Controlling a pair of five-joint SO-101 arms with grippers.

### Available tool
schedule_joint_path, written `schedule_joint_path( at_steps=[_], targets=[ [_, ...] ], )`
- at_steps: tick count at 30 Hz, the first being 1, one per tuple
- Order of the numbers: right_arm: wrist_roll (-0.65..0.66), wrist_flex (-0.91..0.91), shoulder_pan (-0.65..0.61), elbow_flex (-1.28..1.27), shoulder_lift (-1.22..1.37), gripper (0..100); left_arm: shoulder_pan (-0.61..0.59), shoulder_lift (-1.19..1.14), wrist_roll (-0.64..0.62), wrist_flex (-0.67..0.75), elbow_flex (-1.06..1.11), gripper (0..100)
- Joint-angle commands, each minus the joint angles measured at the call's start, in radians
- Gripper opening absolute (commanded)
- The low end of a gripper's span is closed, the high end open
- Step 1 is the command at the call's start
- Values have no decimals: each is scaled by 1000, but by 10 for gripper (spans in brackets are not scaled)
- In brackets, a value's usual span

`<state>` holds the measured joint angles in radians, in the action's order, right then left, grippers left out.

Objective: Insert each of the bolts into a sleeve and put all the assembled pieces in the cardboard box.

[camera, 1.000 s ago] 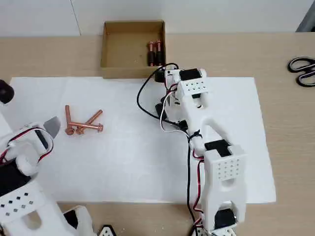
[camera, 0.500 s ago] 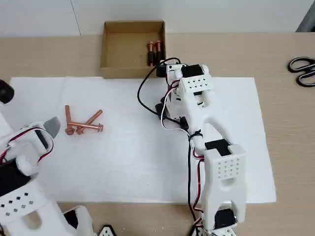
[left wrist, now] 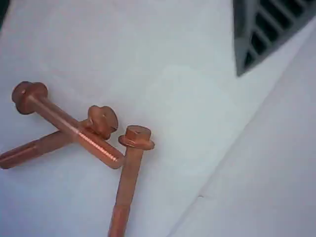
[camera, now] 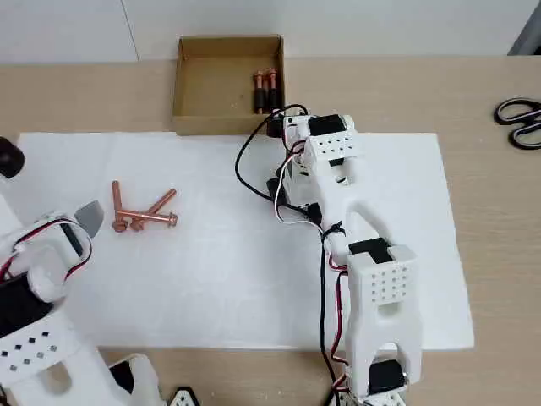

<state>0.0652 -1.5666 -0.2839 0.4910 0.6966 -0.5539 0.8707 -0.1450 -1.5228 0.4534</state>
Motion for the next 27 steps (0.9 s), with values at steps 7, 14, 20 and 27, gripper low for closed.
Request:
schedule_joint_path(
  at_steps=[7,14,20,27],
  targets=[
    [48,-30,4,37,-8,19,9,6,63,-18,-31,302],
    [44,-97,19,97,-156,4,35,5,100,-35,-35,302],
    [48,-102,35,74,-277,4,95,-157,169,-68,-35,302],
    [48,-104,67,28,-295,4,157,-554,169,5,-220,302]
  ],
)
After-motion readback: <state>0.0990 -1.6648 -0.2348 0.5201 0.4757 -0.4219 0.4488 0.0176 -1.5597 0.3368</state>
